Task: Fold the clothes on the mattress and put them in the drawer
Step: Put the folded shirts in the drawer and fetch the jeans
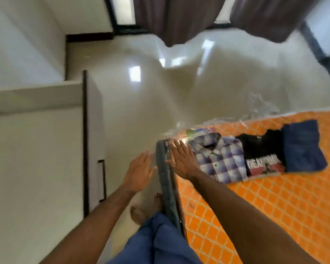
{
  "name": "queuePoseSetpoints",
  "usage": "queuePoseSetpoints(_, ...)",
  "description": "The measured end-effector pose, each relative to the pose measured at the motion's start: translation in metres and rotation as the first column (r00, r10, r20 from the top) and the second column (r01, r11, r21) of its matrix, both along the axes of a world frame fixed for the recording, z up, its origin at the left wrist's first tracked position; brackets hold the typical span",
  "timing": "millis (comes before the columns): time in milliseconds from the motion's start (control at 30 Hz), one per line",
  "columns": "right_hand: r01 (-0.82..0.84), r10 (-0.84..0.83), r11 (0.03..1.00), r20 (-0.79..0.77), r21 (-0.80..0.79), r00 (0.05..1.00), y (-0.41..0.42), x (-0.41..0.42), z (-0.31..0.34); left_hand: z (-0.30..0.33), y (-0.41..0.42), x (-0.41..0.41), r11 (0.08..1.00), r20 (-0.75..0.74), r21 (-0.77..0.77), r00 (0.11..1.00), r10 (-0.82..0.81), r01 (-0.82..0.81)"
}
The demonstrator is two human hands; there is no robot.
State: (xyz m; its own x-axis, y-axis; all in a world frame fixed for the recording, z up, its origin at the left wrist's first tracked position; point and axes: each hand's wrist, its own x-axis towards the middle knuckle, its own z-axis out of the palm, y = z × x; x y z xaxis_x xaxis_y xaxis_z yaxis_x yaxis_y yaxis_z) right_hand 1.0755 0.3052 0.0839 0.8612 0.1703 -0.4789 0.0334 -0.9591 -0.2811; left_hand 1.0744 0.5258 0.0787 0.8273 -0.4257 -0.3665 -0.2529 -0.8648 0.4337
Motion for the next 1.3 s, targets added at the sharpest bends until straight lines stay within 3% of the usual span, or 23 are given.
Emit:
queuePoseSetpoints(100,0.218,-0.220,0.975,0.032,0.042,0.975,-0.058,-0.019,-0.020,-0.026,-0.064,0.016,0.971,-0.284,-0.201,0.956,0.072,-0.132)
queuePoseSetpoints(167,0.365,-0.372,0.928,0.106,0.077,0.922,-0.104,-0.034,-0.037,-0.047,-0.113,0.020,0.944,-0.429,-0.250,0.898,0.092,-0.217)
queuePoseSetpoints(300,0.628,-0.634,0.773,0.122,0.083,0.764,-0.195,-0.067,-0.084,-0.083,-0.196,0.009,0.854,-0.588,-0.330,0.795,0.148,-0.403)
queuePoseSetpoints(367,0.716,-0.717,0.696,0.102,0.057,0.689,-0.235,-0.080,-0.106,-0.116,-0.222,0.003,0.787,-0.683,-0.284,0.692,0.234,-0.547)
queuePoseSetpoints(467,0.786,-0.799,0.597,0.031,0.160,0.600,-0.278,-0.089,-0.133,-0.156,-0.241,0.005,0.662,-0.731,-0.053,0.480,0.484,-0.748)
queuePoseSetpoints(567,0.808,-0.816,0.505,-0.138,0.303,0.561,-0.296,-0.083,-0.147,-0.185,-0.244,0.006,0.392,-0.722,0.030,0.251,0.644,-0.920)
queuePoseSetpoints(600,0.825,-0.821,0.466,-0.191,0.320,0.538,-0.300,-0.080,-0.152,-0.186,-0.245,0.006,0.354,-0.703,0.005,0.248,0.666,-0.935)
queuePoseSetpoints(700,0.855,-0.836,0.413,-0.243,0.313,0.493,-0.308,-0.075,-0.169,-0.180,-0.249,-0.003,0.461,-0.730,-0.198,0.444,0.519,-0.865)
queuePoseSetpoints(733,0.859,-0.840,0.409,-0.242,0.307,0.486,-0.310,-0.074,-0.173,-0.175,-0.253,-0.006,0.468,-0.753,-0.239,0.467,0.464,-0.851)
queuePoseSetpoints(933,0.850,-0.839,0.426,-0.217,0.311,0.499,-0.309,-0.081,-0.183,-0.165,-0.249,-0.012,0.311,-0.935,-0.172,0.254,0.246,-0.935)
queuePoseSetpoints(1067,0.860,-0.854,0.428,-0.187,0.277,0.486,-0.297,-0.087,-0.186,-0.157,-0.253,-0.024,0.375,-0.918,-0.279,0.360,0.167,-0.884)
queuePoseSetpoints(1300,0.832,-0.807,0.487,-0.228,0.264,0.545,-0.271,-0.094,-0.175,-0.155,-0.230,-0.008,0.406,-0.833,-0.320,0.458,0.309,-0.856)
